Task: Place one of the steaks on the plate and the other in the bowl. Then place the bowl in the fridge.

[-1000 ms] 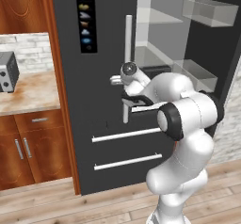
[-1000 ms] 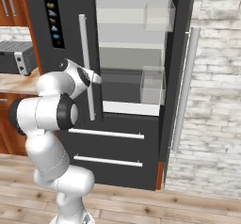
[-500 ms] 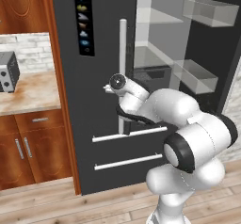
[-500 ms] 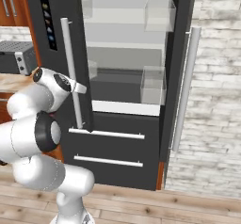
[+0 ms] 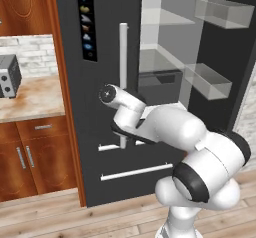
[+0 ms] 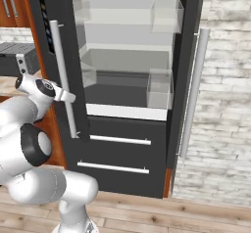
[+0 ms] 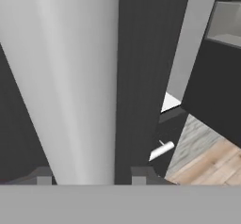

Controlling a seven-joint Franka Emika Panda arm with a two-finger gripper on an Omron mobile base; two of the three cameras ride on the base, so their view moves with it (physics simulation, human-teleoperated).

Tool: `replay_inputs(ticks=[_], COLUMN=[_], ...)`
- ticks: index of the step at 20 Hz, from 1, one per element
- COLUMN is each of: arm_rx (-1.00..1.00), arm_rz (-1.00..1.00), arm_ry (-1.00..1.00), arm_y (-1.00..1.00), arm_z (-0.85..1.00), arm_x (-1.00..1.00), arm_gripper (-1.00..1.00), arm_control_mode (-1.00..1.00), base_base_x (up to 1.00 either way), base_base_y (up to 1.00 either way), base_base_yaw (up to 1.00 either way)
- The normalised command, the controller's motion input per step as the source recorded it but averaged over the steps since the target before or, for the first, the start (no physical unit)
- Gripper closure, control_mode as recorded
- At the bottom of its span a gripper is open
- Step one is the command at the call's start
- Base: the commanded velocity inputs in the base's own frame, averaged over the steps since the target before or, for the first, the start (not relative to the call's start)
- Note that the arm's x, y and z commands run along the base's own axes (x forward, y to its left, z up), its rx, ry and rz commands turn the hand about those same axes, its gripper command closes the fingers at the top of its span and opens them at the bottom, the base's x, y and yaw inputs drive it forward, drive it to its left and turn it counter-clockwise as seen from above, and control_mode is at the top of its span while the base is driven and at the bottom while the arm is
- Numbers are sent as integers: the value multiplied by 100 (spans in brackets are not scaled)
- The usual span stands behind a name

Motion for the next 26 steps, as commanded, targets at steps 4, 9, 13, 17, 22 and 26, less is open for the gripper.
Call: replay_inputs(ticks=[4,9,13,17,22,26], arm_rx=[0,0,0,6,33,48], arm_rz=[-6,0,0,0,-5,-1], arm_ry=[0,-3,0,0,-1,0], arm_y=[4,29,10,5,-39,-81], arm_z=[0,0,5,20,4,5], arm_x=[-10,-6,-54,-70,-58,-37], arm_gripper=[-100,-100,-100,-100,-100,-100], arm_control_mode=[-100,-100,-100,-100,-100,-100], base_base_x=[0,0,0,0,0,0], base_base_y=[0,0,0,0,0,0], base_base_yaw=[0,0,0,0,0,0])
